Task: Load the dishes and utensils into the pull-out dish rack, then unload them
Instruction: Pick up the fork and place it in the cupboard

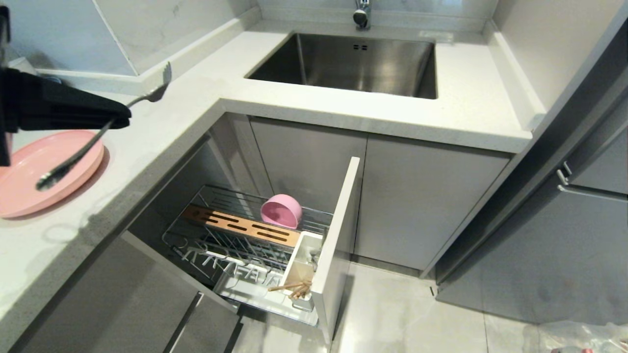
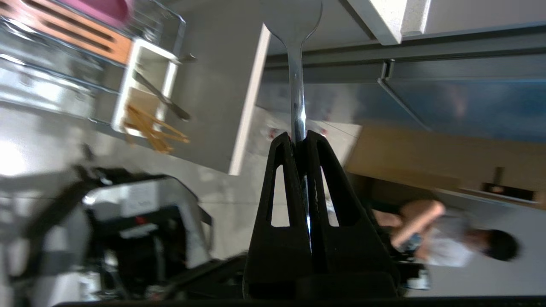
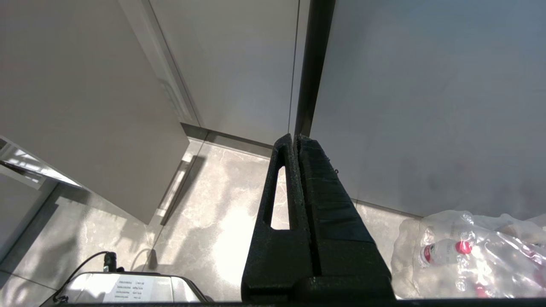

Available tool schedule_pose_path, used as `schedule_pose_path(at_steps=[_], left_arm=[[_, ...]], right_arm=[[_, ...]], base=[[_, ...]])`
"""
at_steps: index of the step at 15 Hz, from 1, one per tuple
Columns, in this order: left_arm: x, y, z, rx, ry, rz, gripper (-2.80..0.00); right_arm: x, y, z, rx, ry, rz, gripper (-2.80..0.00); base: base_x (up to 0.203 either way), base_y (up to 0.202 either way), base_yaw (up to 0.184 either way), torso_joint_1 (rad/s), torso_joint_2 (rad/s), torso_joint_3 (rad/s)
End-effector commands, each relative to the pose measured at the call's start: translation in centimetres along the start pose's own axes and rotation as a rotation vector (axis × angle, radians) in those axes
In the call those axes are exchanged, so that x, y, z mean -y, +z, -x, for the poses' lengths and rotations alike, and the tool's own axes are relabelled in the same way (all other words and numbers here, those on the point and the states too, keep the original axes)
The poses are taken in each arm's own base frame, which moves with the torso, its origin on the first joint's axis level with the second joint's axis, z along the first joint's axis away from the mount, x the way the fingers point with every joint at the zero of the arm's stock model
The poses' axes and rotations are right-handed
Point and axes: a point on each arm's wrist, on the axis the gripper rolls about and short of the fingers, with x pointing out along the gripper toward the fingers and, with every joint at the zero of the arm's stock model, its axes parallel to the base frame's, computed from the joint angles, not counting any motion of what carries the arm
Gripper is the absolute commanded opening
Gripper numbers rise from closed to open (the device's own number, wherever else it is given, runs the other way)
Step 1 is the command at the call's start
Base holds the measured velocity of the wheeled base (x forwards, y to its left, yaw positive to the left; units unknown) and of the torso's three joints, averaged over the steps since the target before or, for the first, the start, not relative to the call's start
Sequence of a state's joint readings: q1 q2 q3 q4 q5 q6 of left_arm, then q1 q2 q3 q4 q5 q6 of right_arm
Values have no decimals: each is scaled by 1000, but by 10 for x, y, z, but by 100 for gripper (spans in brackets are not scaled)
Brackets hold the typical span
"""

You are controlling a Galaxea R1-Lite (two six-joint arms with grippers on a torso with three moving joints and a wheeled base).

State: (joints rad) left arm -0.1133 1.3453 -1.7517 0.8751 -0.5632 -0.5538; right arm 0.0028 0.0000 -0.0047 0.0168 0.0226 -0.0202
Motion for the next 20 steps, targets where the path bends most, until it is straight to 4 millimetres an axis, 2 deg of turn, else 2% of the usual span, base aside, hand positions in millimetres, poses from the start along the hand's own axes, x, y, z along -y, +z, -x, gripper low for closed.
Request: schedule_pose_path(at_steps=[1, 6, 12, 15, 20], left_arm=[[-11, 4, -33, -94, 8, 72, -280], [-35, 4, -110, -300, 92, 262, -280], [-68, -19, -199, -559, 243, 393, -280], [-84, -30, -234, -625, 321, 436, -280], [-102, -49, -272, -705, 396, 464, -280]], right_arm=[[0, 0, 0, 0, 0, 1, -280], [0, 0, 0, 0, 1, 1, -280], [0, 0, 0, 0, 1, 1, -280], [0, 0, 0, 0, 1, 1, -280], [0, 0, 0, 0, 1, 0, -280]], base=[[0, 0, 0, 0, 0, 0], [0, 0, 0, 0, 0, 0], [0, 0, 0, 0, 0, 0], [0, 0, 0, 15, 1, 1], [0, 0, 0, 0, 0, 0]])
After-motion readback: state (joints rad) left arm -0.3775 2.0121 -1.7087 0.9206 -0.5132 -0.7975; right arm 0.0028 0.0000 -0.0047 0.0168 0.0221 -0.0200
